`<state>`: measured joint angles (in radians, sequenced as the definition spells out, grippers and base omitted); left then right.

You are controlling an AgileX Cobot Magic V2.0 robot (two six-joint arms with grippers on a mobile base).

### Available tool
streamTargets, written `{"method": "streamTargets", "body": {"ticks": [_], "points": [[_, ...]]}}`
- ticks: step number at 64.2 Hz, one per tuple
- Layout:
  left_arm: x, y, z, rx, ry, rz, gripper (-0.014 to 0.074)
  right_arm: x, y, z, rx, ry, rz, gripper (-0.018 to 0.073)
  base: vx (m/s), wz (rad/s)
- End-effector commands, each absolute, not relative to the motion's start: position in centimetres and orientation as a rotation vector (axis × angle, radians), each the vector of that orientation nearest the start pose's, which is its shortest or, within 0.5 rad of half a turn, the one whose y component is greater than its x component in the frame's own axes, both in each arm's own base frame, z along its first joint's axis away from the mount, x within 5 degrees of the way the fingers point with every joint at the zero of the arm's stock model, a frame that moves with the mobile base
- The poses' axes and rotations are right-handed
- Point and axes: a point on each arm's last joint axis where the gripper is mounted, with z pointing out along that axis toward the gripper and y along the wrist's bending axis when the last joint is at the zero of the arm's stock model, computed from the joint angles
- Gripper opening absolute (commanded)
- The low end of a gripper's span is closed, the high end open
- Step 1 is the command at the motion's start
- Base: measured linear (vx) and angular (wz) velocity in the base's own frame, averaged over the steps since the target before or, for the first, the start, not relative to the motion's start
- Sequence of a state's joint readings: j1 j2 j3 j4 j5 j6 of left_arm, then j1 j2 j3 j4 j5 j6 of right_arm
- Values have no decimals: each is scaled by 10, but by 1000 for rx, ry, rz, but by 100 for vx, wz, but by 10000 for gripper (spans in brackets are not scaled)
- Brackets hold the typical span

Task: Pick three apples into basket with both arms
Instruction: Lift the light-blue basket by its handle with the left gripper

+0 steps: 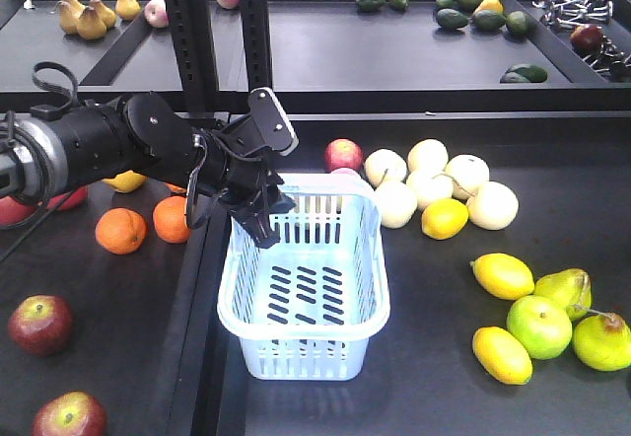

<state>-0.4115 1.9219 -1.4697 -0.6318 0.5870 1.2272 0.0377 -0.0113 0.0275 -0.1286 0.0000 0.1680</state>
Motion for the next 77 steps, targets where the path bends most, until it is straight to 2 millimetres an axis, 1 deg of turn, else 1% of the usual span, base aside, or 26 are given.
{"method": "streamTargets", "body": {"ticks": [1, 2, 4, 16, 20, 29, 39, 50, 61, 70, 74, 77], "points": [[378, -201, 285, 1280, 1856, -269, 49, 55, 3, 207, -15, 1425, 52, -4, 0, 0], [378, -201, 286, 1281, 1855, -270, 18, 55, 3, 207, -15, 1425, 52, -4, 0, 0], [377, -201, 287, 1285, 1854, -273, -10, 55, 3, 207, -15, 1425, 52, -4, 0, 0], [362, -198, 307, 1288, 1855, -331, -8, 55, 3, 207, -15, 1425, 52, -4, 0, 0], [356, -196, 317, 1259, 1864, -355, -8, 55, 3, 207, -15, 1425, 52, -4, 0, 0], [336, -190, 349, 1163, 1888, -433, -8, 55, 3, 207, -15, 1425, 52, -4, 0, 0], [302, -178, 387, 1032, 1948, -569, -8, 55, 3, 207, -15, 1425, 52, -4, 0, 0], [265, -166, 419, 932, 2002, -692, -8, 55, 3, 207, -15, 1425, 52, -4, 0, 0], [226, -152, 449, 872, 1998, -757, -8, 55, 3, 207, -15, 1425, 52, -4, 0, 0], [196, -136, 463, 816, 1988, -752, -8, 55, 3, 207, -15, 1425, 52, -4, 0, 0], [187, -129, 462, 792, 1990, -723, -8, 55, 3, 207, -15, 1425, 52, -4, 0, 0], [177, -122, 457, 769, 1995, -693, -8, 55, 3, 207, -15, 1425, 52, -4, 0, 0]]}}
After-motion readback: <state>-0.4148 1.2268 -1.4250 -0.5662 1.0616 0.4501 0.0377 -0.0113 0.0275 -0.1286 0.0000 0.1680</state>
